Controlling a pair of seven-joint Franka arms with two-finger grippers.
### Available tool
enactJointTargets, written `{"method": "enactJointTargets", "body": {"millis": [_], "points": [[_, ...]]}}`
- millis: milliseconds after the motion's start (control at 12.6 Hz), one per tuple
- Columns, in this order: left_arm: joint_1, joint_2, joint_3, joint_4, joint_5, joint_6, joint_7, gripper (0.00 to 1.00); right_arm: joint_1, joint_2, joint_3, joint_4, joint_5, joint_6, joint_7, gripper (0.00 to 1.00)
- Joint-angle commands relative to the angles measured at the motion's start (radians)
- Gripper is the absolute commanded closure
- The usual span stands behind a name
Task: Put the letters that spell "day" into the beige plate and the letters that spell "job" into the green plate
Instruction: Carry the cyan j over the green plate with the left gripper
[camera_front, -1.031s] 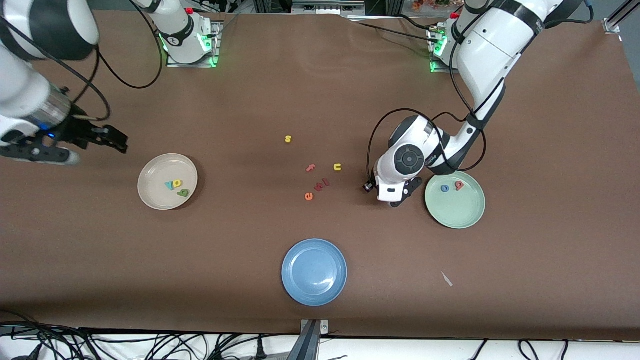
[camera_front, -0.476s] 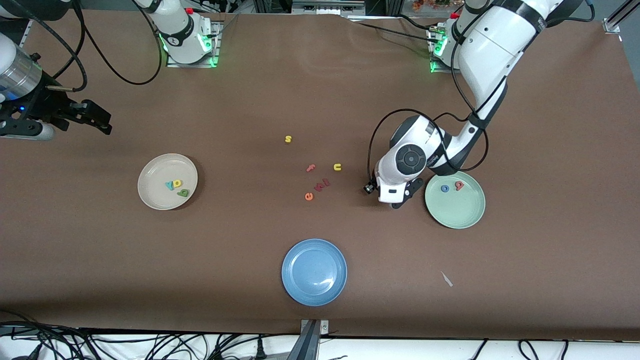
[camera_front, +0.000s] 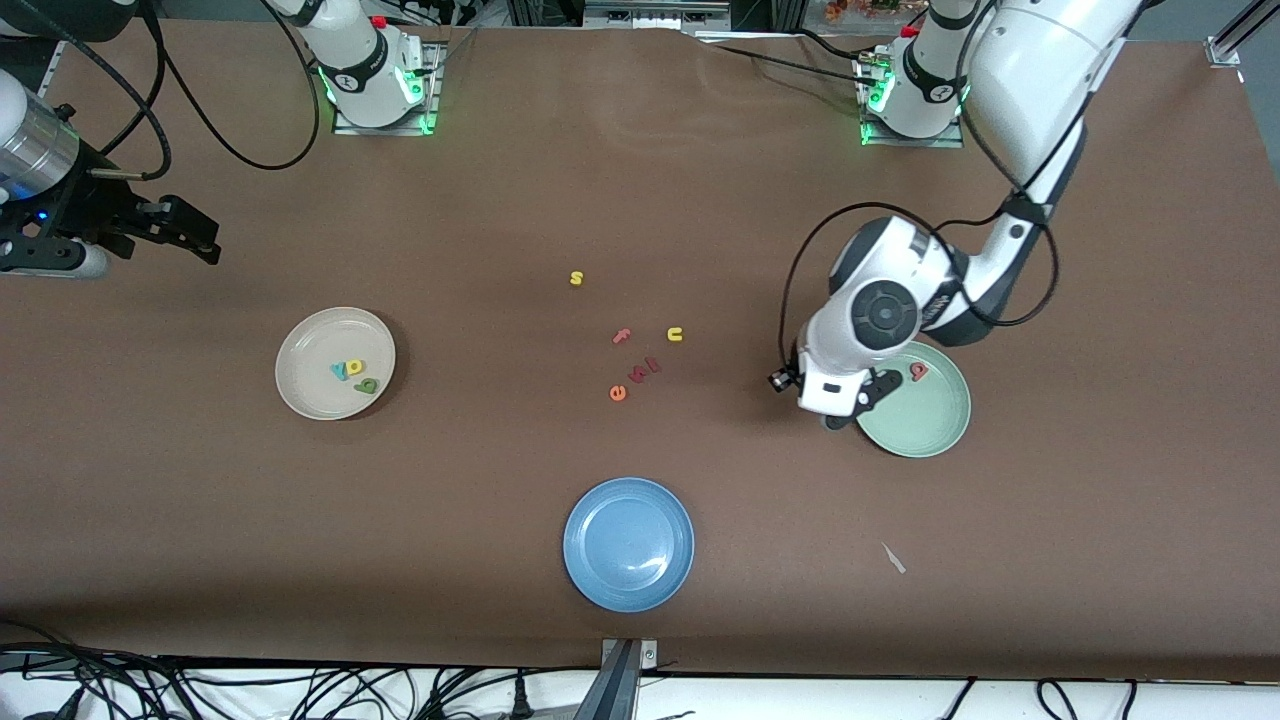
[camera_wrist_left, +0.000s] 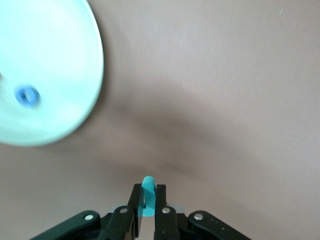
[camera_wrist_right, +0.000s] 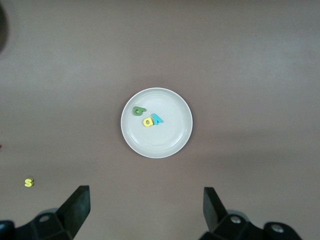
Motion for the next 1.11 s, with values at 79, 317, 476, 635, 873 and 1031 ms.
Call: {"method": "enactJointTargets", "body": {"millis": [79, 317, 476, 635, 873, 1031], "points": [[0.051, -0.015, 0.0, 0.0, 0.027, -0.021, 0.267, 1.0, -0.034, -0.012, 0.017, 0.01, 0.005, -0.037, -0.042, 0.0], [0.059, 0.002, 0.0, -0.003, 0.139, -0.022, 0.393, 1.0, -0.046, -0.003, 0.014, 0.01, 0.011, -0.001, -0.099, 0.0], [0.086, 0.017, 0.003, -0.002, 0.231, -0.013, 0.407, 1.0, -0.049, -0.003, 0.012, 0.01, 0.011, -0.004, -0.096, 0.0], [0.128, 0.04, 0.0, 0.001, 0.273, -0.01, 0.425, 1.0, -0.046, -0.003, 0.012, 0.009, 0.0, -0.005, -0.084, 0.0], [0.191, 0.042, -0.001, -0.005, 0.262, -0.013, 0.587, 1.0, -0.043, 0.004, 0.011, 0.007, 0.002, -0.001, -0.078, 0.0], [0.206, 0.059, -0.001, -0.008, 0.261, -0.011, 0.634, 1.0, -0.046, 0.02, 0.009, 0.01, 0.006, 0.016, -0.078, 0.0]]}}
